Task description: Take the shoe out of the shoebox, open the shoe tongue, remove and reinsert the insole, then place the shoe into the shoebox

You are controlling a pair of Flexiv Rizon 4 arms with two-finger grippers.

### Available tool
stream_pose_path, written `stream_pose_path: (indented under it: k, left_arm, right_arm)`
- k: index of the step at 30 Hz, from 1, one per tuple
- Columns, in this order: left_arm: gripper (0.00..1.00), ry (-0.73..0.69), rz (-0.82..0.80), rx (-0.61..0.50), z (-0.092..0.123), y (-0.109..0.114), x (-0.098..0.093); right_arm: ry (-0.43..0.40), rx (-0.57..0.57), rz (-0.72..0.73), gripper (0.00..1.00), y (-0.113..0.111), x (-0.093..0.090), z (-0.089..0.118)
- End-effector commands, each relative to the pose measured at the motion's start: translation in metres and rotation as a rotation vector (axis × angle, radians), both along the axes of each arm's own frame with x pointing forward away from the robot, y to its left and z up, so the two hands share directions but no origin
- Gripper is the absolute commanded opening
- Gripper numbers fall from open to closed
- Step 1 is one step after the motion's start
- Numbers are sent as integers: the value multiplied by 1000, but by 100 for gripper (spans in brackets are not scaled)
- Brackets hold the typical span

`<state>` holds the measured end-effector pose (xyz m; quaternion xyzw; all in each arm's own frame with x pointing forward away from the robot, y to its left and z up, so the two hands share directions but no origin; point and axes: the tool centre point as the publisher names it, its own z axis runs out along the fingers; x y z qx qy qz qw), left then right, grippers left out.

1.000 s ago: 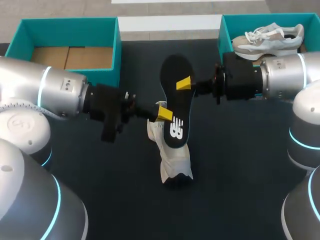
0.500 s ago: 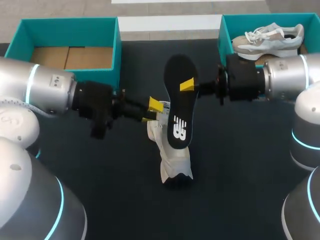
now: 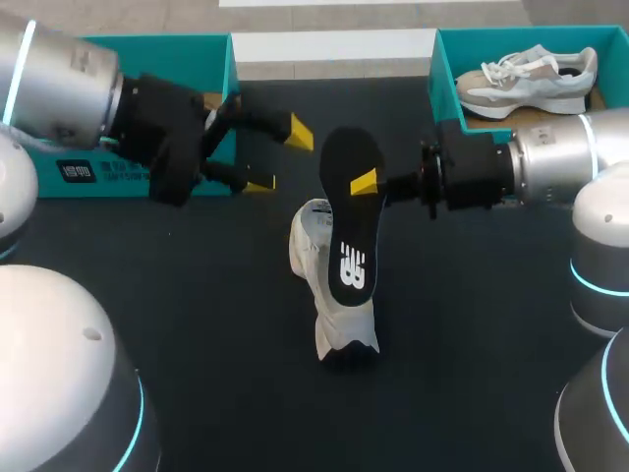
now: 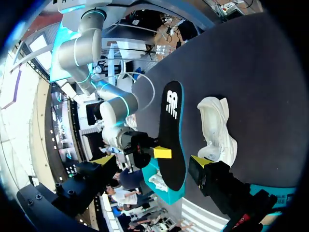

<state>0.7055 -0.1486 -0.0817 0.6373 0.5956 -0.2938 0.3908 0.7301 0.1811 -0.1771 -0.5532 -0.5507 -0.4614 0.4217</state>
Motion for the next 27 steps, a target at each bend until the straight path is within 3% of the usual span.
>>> stream_pose_path:
  k: [1,16,22,27]
  left_arm:
    - [100,7,145,362,16,-14,-1]
    - [100,7,145,362,16,-14,-1]
    - [100,26,142,659,-2,-31,-9]
    - [100,39,176,774,-4,-34,-7]
  right_arm:
    - [1,4,-3,0,6,2,-5]
    - [11,6,1,0,5,3,-11]
    - [16,8,15,0,8,2,-13]
    - [18,12,20,0,9,1,-14]
